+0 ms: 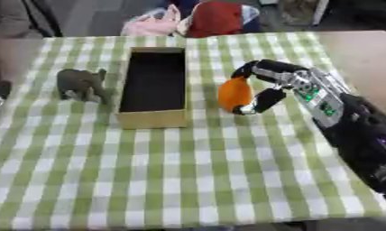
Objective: Pick up objects on the table and place them in the box.
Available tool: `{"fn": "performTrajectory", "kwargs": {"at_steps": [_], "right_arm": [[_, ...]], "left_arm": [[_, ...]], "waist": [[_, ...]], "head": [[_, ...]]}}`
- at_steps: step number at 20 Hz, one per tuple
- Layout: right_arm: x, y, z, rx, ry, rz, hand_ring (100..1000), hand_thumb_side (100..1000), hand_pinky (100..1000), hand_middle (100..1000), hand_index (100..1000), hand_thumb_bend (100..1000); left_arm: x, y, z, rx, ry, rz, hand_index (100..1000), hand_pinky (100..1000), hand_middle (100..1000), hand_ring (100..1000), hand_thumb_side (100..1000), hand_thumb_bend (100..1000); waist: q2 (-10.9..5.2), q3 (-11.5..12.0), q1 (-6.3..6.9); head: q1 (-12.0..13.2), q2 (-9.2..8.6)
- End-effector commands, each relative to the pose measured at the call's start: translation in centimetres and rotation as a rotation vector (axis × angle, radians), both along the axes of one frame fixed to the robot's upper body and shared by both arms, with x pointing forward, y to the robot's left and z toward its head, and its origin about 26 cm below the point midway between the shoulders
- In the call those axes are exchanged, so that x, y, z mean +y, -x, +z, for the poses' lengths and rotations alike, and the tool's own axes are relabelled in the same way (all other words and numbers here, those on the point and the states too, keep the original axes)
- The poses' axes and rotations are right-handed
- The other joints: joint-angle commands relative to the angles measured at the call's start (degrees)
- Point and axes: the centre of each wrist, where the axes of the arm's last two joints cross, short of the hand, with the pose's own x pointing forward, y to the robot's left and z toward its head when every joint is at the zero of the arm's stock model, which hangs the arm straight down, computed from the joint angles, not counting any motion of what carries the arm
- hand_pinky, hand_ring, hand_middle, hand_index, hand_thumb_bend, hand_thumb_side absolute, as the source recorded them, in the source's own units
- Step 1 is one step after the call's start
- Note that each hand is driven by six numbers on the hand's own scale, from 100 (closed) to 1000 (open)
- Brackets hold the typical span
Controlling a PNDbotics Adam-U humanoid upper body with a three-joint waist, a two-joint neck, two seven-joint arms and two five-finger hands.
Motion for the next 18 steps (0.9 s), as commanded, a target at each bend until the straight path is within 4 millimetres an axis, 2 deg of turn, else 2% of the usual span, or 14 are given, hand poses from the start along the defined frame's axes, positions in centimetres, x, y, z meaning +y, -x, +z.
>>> {"fn": "performTrajectory", "kwargs": {"at_steps": [1,4,5,7,9,12,15,18], "right_arm": [[-0.5,-0.2,1.3,-0.066,0.050,-0.029,825,326,891,760,838,467],[-0.4,-0.2,1.4,-0.121,0.077,-0.051,766,265,827,661,759,446],[-0.4,-0.2,1.5,-0.147,0.079,-0.063,715,216,786,592,699,433],[-0.4,-0.2,1.5,-0.200,0.072,-0.090,646,155,740,514,624,419],[-0.3,-0.2,1.5,-0.248,0.061,-0.113,606,100,711,469,573,405],[-0.1,-0.1,1.4,-0.307,0.042,-0.138,555,100,675,395,500,395],[0.1,-0.1,1.5,-0.352,0.009,-0.156,515,100,650,321,433,278],[0.6,0.1,2.5,-0.390,-0.041,-0.145,507,100,642,300,418,203]], "left_arm": [[0.2,0.0,1.3,-0.038,-0.016,-0.002,782,646,631,720,296,360],[0.2,0.0,1.3,-0.037,-0.016,-0.001,782,645,631,720,298,360],[0.2,0.0,1.3,-0.037,-0.016,-0.001,782,645,631,720,297,359],[0.2,0.0,1.3,-0.036,-0.016,-0.001,782,645,631,719,298,357],[0.2,0.0,1.3,-0.035,-0.015,0.000,782,645,631,719,298,355],[0.2,0.0,1.3,-0.036,-0.015,0.000,782,645,631,719,300,353],[0.2,0.0,1.3,-0.035,-0.015,0.001,782,646,631,720,302,352],[0.2,0.0,1.3,-0.035,-0.015,0.002,782,645,631,719,300,349]], "waist": [[-0.65,0.01,0.09],[-0.65,0.04,0.15],[-0.66,0.04,0.17],[-0.68,0.06,0.22],[-0.70,0.08,0.24],[-0.72,0.06,0.30],[-0.73,0.00,0.34],[-0.76,-0.11,0.33]], "head": [[0.03,0.29],[0.01,0.29],[0.01,0.29],[0.00,0.29],[-0.03,0.29],[-0.03,0.29],[-0.06,0.29],[-0.01,0.29]]}}
